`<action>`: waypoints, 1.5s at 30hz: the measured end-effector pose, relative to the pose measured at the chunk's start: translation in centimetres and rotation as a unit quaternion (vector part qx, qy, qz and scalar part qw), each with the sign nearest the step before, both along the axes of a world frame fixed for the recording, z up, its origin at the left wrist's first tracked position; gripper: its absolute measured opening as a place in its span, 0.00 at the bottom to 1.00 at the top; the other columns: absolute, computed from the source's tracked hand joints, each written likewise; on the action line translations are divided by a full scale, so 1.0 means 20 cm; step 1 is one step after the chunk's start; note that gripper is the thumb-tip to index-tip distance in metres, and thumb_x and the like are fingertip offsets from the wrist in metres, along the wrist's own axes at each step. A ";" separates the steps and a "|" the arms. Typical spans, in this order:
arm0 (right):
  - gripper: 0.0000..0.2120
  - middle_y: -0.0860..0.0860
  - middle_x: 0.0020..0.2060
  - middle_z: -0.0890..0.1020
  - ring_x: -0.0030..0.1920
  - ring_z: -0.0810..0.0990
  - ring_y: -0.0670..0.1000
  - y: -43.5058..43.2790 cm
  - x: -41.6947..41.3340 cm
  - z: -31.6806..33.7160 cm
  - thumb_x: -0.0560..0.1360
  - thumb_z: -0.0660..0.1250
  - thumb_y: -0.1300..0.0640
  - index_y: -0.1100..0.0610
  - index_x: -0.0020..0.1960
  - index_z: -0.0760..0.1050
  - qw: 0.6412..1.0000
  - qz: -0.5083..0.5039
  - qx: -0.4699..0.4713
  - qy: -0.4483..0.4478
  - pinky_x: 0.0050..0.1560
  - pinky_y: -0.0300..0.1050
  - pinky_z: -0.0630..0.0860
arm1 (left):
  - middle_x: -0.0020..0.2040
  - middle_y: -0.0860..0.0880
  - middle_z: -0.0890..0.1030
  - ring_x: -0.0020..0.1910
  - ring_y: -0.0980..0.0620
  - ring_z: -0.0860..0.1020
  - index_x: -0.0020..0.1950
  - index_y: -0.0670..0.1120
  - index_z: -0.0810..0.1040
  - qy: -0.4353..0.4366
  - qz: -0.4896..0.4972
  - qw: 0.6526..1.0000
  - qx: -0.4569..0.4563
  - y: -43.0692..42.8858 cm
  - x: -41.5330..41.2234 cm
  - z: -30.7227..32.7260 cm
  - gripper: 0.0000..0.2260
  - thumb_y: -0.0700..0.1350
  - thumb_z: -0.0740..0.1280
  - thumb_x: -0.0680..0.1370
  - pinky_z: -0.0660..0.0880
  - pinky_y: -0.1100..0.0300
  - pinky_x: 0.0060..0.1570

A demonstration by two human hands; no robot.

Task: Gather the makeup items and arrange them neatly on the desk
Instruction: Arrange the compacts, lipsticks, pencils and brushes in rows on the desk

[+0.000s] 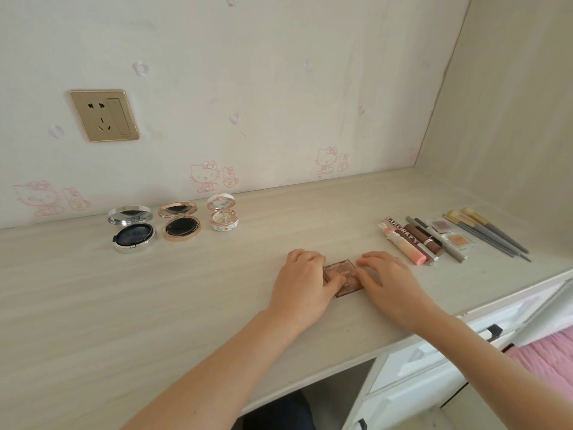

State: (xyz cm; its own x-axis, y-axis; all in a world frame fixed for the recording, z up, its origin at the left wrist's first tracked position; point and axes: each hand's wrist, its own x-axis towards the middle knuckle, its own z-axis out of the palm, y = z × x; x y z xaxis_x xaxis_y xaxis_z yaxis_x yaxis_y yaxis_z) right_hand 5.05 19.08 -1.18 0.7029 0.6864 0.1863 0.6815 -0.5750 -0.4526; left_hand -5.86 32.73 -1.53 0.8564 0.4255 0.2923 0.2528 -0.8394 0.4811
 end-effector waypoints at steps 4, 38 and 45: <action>0.13 0.54 0.63 0.76 0.64 0.70 0.53 0.00 -0.02 -0.01 0.79 0.61 0.57 0.57 0.60 0.79 1.000 0.007 0.018 -0.004 0.62 0.36 0.59 | 0.67 0.50 0.74 0.70 0.51 0.62 0.67 0.43 0.74 0.008 -0.014 0.999 -0.028 0.00 -0.01 0.00 0.23 0.56 0.64 0.78 0.59 0.62 0.68; 0.11 0.48 0.43 0.84 0.45 0.83 0.50 0.29 -0.33 0.11 0.74 0.68 0.63 0.48 0.49 0.76 0.937 0.069 0.238 0.248 0.51 0.57 0.79 | 0.44 0.52 0.85 0.44 0.56 0.83 0.53 0.48 0.80 -0.152 0.031 0.907 -0.391 0.26 -0.42 0.15 0.12 0.35 0.72 0.73 0.77 0.67 0.48; 0.09 0.49 0.45 0.82 0.48 0.83 0.53 0.46 -0.45 0.12 0.73 0.69 0.63 0.52 0.50 0.77 0.916 0.102 0.233 0.309 0.54 0.58 0.78 | 0.46 0.42 0.84 0.45 0.46 0.84 0.53 0.42 0.80 -0.197 0.050 0.863 -0.463 0.37 -0.61 0.19 0.11 0.32 0.71 0.73 0.81 0.59 0.44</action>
